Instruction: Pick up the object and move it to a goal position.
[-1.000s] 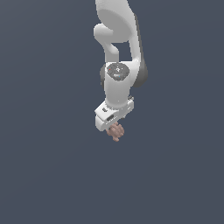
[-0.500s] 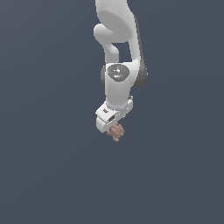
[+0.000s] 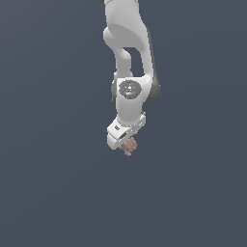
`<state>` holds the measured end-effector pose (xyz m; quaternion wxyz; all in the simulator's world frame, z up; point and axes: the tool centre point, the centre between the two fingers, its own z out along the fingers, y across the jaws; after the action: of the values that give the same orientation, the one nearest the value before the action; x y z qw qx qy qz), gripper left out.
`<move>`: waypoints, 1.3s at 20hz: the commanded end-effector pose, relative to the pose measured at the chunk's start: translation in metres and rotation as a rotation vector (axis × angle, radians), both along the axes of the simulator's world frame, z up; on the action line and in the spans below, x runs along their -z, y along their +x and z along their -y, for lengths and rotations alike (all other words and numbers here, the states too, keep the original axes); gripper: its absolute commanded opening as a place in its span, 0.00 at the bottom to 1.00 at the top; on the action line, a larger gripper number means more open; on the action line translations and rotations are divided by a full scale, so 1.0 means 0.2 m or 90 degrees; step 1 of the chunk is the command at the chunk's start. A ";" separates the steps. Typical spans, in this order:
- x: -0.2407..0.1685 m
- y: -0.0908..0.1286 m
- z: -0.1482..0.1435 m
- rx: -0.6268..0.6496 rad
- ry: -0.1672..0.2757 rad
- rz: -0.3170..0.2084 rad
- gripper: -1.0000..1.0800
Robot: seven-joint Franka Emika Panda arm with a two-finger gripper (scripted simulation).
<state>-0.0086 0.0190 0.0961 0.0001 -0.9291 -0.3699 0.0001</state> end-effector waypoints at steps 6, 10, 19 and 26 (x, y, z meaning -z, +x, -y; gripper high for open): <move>0.09 0.00 0.00 -0.001 0.000 0.000 0.96; 0.09 0.00 0.00 -0.001 0.000 0.000 0.00; 0.08 0.00 0.00 -0.001 0.000 0.001 0.00; -0.02 -0.01 -0.05 -0.001 0.000 0.001 0.00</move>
<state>-0.0106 0.0253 0.0940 0.0001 -0.9288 -0.3705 0.0005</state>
